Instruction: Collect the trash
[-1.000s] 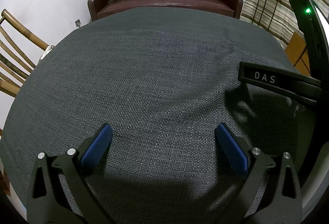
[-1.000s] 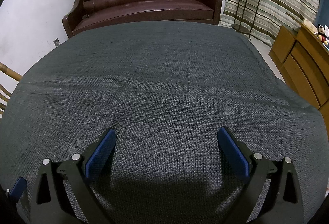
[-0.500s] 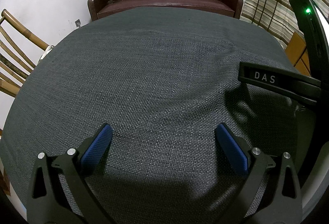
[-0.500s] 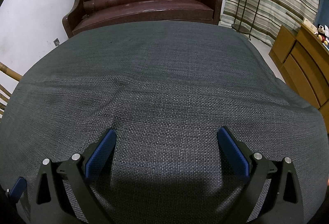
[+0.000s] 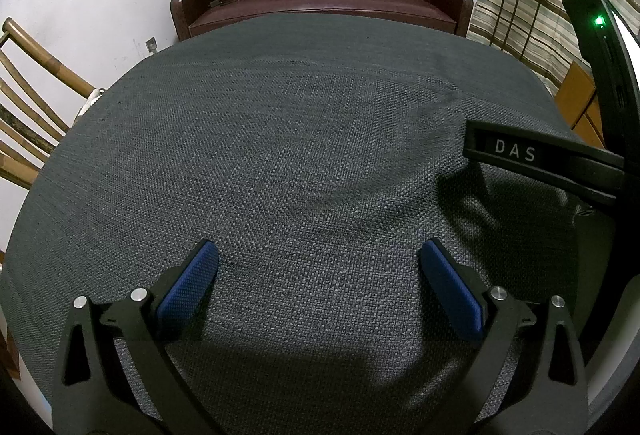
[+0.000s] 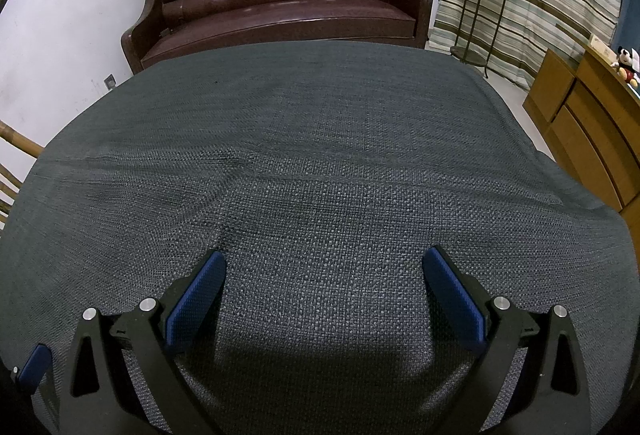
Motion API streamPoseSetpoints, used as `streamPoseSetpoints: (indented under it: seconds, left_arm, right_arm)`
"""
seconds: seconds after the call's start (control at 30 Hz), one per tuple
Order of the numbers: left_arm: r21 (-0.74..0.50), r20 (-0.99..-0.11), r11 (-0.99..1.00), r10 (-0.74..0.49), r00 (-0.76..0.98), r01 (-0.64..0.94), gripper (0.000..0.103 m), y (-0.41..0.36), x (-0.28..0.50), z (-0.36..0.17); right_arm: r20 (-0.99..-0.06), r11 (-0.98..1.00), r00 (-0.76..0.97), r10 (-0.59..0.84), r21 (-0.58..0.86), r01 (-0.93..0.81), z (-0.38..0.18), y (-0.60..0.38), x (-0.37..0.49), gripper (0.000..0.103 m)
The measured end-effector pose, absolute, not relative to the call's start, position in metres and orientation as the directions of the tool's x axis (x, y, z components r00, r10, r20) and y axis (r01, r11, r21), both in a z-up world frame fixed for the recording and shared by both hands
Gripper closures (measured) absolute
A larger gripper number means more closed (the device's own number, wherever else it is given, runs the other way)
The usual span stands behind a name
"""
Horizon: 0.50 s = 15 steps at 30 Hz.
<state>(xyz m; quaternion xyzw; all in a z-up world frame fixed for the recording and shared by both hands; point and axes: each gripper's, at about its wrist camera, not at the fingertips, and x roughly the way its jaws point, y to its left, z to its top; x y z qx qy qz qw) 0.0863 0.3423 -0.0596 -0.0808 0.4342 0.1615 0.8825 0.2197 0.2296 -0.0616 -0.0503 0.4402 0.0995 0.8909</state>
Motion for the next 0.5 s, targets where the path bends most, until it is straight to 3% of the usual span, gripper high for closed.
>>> streamPoseSetpoints:
  seconds: [0.5]
  left_arm:
    - [-0.003,-0.792,0.935,0.215,0.571,-0.356,0.004,0.3422,0.0865,-0.0598]
  right_arm:
    - [-0.794,0.975,0.593,0.133,-0.002,-0.222,-0.0617,0.2298,0.2196,0.006]
